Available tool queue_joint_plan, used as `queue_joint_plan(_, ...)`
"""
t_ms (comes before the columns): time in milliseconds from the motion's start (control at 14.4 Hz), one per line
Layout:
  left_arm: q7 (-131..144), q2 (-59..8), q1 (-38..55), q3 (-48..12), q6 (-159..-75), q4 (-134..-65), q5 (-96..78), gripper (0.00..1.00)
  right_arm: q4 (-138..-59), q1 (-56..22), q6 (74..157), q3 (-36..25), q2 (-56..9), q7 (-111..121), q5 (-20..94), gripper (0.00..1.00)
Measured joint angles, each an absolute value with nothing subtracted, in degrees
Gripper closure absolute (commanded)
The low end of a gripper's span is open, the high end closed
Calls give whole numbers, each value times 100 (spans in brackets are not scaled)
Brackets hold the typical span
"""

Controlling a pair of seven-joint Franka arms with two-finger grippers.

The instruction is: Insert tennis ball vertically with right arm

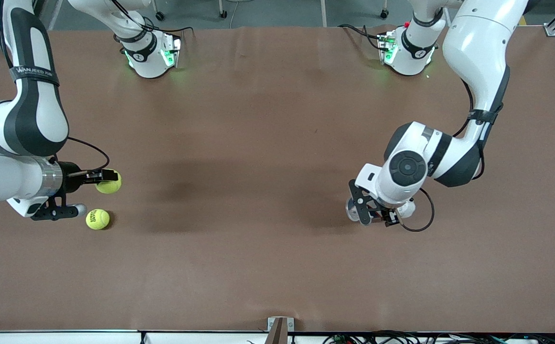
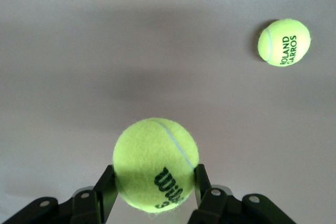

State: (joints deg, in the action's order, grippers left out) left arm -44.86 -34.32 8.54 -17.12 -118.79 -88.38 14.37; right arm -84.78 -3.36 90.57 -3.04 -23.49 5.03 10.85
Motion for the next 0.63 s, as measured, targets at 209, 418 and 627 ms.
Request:
queue_joint_plan(209, -4474, -3558, 1000, -1714, -12480, -8627, 607, 24, -8378, -332, 9073, -324, -2352, 507, 1587, 95)
queue_joint_plan(418, -4456, -3669, 1201, -1713, -13101, -8548, -20, 24, -8308, -337, 9134, -319, -2355, 507, 1710, 97)
queue_joint_plan(627, -4450, -3682, 1303, -1786, -13661, -8528, -415, 24, -8223, -457, 9144, -297, -2355, 507, 1765, 99)
